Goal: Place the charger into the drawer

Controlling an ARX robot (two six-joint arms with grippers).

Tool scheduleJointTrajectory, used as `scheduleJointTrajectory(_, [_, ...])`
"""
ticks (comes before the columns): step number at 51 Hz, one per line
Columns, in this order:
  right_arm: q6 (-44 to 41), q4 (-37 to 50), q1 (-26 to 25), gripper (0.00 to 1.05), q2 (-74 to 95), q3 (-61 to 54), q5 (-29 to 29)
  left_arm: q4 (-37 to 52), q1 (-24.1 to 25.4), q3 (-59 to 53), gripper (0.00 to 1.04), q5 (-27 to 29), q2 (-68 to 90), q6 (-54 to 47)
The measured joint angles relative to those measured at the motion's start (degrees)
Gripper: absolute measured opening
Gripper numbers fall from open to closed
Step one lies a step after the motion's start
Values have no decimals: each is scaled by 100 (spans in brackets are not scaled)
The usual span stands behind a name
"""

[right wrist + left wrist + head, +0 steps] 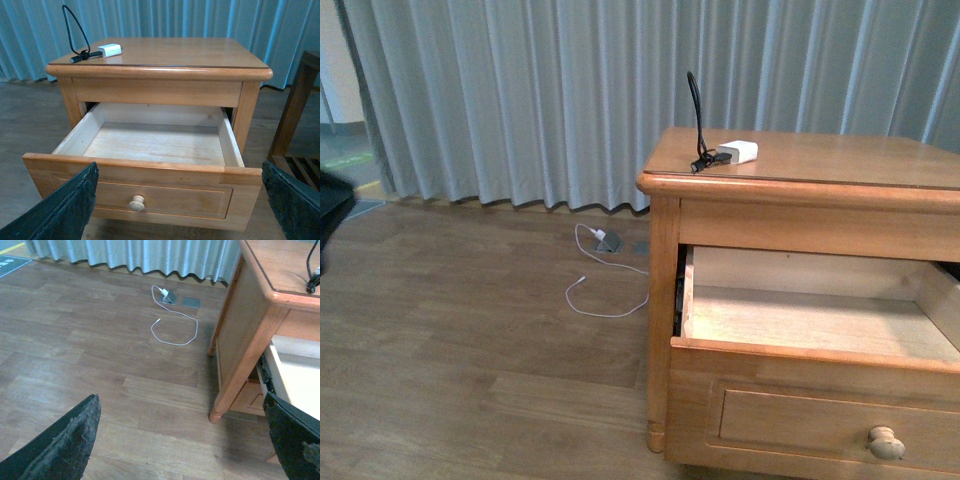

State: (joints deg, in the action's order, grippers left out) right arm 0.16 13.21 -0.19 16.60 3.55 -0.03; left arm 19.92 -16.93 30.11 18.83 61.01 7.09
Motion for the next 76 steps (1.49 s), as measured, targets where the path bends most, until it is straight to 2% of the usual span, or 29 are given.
scheduleJointTrajectory(18, [0, 0, 0, 97, 0, 0, -2, 210, -501, 3187, 99, 199, 3252, -166])
scheduleJointTrajectory(34, [0, 0, 0, 97, 0, 0, -2, -63, -922, 6035, 99, 518, 5606, 90])
scheduleJointTrajectory(51, [0, 0, 0, 97, 0, 0, -2, -789, -1239, 8509, 99, 776, 7410, 177])
scheduleJointTrajectory(73, [0, 0, 0, 97, 0, 0, -2, -1947, -1266, 11090, 99, 822, 9044, 201])
scheduleJointTrajectory(76, [0, 0, 0, 97, 0, 0, -2, -2210, -1266, 11534, 88, 874, 9296, 133])
